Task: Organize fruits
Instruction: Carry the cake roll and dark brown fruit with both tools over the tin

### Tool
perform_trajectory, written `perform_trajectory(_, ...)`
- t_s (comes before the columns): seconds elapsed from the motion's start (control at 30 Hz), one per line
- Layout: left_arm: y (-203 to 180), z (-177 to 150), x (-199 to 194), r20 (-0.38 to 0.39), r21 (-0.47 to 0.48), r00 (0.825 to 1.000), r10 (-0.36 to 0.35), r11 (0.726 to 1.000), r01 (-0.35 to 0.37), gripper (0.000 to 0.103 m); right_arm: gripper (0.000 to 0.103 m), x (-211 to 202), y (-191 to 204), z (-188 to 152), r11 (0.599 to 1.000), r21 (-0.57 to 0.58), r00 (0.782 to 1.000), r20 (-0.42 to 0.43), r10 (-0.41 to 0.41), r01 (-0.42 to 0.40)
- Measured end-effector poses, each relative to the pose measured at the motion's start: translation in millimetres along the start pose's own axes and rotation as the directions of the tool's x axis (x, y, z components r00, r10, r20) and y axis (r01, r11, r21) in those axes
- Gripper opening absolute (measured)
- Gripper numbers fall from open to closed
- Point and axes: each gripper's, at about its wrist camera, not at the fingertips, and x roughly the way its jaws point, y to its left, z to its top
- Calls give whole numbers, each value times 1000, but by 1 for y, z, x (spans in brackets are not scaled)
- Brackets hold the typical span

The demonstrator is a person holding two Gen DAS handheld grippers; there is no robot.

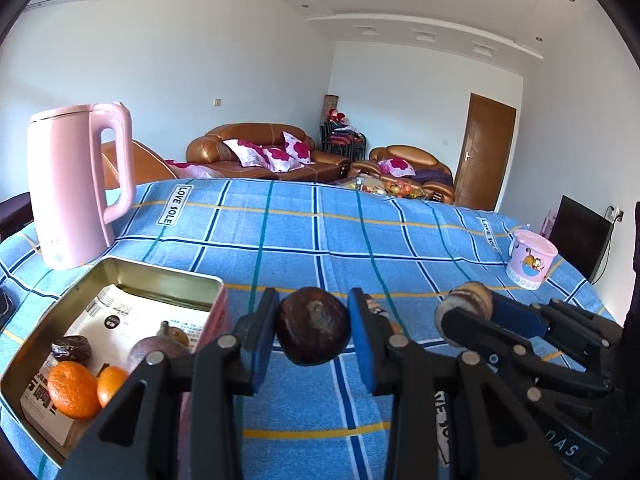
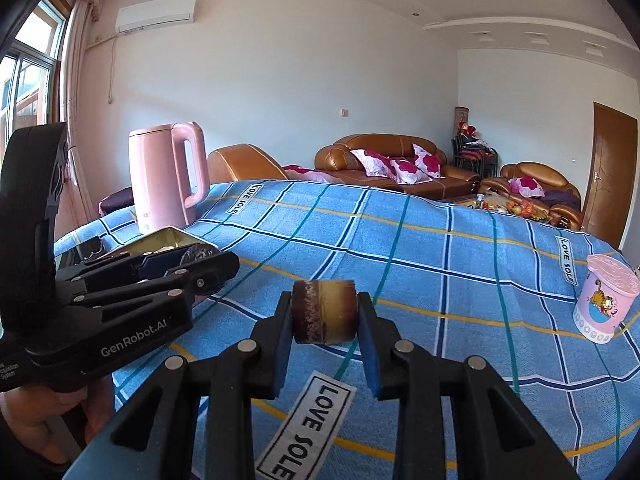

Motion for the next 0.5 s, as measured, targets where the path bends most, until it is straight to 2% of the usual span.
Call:
perform_trajectory(0.37,73,4,-26,-11,-43,990,140,989,-140,37,32,16,67,34,989,-47,990,-9,141,-141)
perform_trajectory(0.5,99,7,-28,-33,-57,985,168,984,-170,37,32,26,94,41,980,-86,984,-21,179,-180)
